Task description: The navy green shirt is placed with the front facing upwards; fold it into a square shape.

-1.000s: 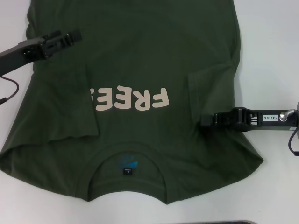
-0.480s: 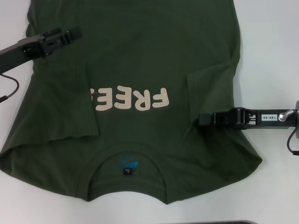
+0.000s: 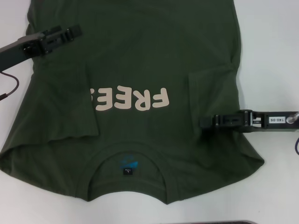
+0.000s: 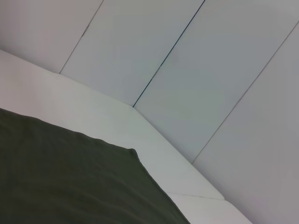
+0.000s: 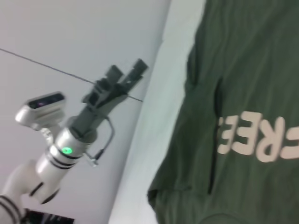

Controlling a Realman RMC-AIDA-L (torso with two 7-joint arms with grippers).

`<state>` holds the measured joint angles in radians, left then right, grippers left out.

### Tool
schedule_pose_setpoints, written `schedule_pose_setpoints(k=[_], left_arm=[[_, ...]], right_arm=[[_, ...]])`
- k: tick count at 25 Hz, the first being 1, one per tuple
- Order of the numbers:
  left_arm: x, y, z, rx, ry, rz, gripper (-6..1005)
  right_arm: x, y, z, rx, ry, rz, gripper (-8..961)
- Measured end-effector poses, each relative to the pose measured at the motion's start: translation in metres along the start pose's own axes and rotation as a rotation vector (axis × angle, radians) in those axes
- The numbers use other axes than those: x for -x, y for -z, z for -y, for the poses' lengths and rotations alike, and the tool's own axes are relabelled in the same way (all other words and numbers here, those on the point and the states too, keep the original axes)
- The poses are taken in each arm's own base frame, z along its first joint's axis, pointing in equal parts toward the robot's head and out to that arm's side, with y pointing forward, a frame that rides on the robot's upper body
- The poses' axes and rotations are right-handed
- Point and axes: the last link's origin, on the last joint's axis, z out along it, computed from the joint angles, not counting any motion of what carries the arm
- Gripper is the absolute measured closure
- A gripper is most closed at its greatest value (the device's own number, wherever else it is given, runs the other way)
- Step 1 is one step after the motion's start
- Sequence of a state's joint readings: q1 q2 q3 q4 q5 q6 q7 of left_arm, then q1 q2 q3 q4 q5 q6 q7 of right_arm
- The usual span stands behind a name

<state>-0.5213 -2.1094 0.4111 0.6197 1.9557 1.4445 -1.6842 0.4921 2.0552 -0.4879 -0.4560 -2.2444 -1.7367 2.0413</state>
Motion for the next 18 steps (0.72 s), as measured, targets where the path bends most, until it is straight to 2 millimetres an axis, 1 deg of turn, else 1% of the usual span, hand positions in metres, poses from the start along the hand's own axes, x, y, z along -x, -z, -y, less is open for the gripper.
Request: schedule_pose_setpoints(k=[4, 8, 13, 18], left_arm=[[0.0, 0.0, 0.0, -0.001, 0.0, 0.0, 95], [0.0, 0.0, 0.0, -0.001, -0.001, 0.0, 95], [0.0, -0.001, -0.002, 0.009, -0.011, -0.003, 95], [0.0, -0.001, -0.002, 0.013, -0.01, -0.008, 95]], right_arm=[[0.004, 0.01, -0.011, 0.075, 0.042, 0.043, 696], [0.007, 0.026, -0.017, 0.128, 0.089, 0.133, 607], [0.005, 0.044, -0.021, 0.162, 0.172, 0.247, 387], [0.003, 0.058, -0.023, 0.169, 0.253, 0.33, 190]])
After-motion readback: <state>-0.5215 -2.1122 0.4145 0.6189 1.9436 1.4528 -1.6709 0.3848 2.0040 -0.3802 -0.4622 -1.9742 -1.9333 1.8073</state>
